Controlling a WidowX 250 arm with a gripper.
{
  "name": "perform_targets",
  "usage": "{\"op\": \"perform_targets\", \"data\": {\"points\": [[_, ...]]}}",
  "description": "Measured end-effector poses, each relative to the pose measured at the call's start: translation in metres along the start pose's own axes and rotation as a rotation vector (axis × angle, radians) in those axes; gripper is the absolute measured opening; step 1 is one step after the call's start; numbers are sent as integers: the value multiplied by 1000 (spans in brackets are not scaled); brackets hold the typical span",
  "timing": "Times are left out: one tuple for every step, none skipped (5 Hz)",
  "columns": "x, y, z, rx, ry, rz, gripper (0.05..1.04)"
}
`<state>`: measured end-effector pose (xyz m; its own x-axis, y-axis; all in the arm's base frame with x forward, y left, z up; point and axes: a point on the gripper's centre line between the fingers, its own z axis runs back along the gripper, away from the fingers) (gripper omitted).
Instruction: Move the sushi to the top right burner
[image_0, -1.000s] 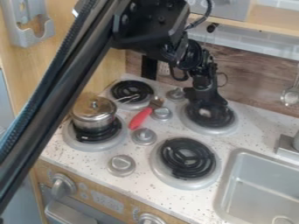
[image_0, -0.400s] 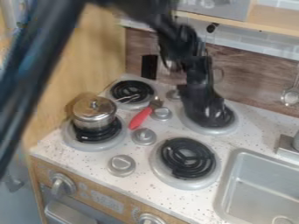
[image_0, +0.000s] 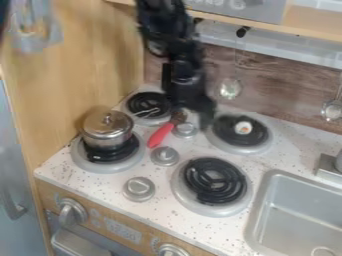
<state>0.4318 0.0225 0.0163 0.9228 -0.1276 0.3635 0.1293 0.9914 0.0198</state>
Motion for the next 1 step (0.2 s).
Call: {"op": "perform_targets", "data": {"points": [[-21,6,15,12,89,-34,1000]]}}
